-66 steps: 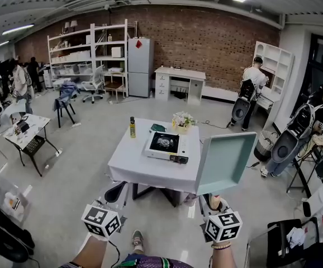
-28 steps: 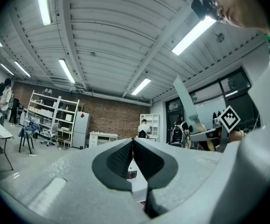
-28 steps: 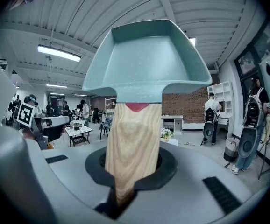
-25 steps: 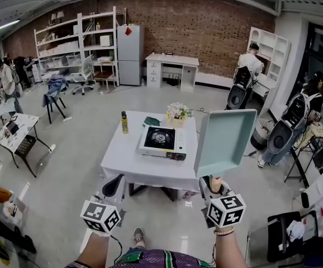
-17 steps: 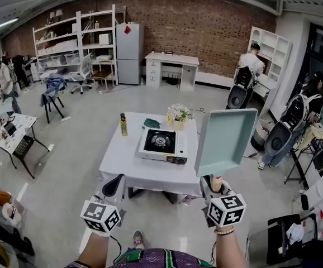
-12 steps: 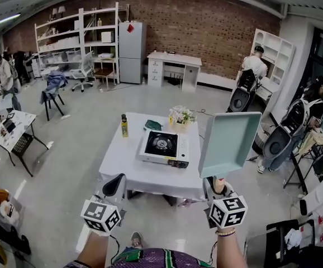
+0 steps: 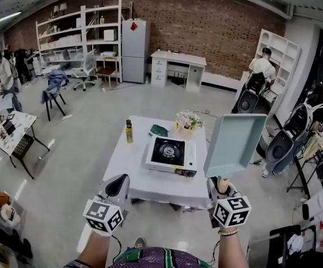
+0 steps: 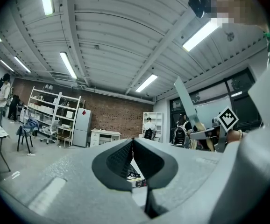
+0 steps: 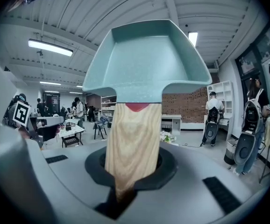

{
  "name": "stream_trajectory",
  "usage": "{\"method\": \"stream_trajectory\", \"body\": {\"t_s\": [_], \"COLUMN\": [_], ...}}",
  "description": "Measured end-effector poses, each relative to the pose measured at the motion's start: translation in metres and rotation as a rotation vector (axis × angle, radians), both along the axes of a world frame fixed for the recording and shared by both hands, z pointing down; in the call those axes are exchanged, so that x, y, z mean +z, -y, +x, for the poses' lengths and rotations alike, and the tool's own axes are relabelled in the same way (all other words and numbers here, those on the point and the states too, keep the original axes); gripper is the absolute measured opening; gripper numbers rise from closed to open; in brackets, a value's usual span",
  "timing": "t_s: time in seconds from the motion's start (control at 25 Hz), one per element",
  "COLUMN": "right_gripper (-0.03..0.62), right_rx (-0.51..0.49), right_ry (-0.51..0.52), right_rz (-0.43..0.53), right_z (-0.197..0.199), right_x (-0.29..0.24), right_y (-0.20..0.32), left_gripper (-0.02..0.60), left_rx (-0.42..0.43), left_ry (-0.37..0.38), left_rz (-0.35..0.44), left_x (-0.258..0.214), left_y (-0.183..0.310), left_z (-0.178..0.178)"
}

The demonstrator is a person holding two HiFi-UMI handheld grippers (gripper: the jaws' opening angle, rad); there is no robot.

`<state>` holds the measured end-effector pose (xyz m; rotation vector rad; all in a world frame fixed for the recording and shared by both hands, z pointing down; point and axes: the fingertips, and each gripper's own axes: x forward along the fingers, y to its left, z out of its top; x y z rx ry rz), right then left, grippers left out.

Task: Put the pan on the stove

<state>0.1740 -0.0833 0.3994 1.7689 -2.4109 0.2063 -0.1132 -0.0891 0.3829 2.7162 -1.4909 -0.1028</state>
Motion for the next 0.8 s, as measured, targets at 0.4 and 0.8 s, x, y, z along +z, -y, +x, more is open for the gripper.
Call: {"method": "stream_trajectory", "body": {"t_s": [0.4,0.8], "right_gripper": [0.044,0.044], "right_rx": [0.005,0.006], "right_ry": [0.002,0.009], "right_rz": [-0.003,-0.011], "right_z": [-0.038,-0.072], "right_x": [-0.007,-0.005], "right_y": [0.073,0.127], "left_gripper": [0.018,0.018], "left_rx": [0.028,0.039], "left_ry": [-0.011,0.016], "left_rz": [-0.009,-0.014], "left_x": [-0.002,0.009], "left_y": [0.066,0.121], "left_z": [-0.03,-0.056]}}
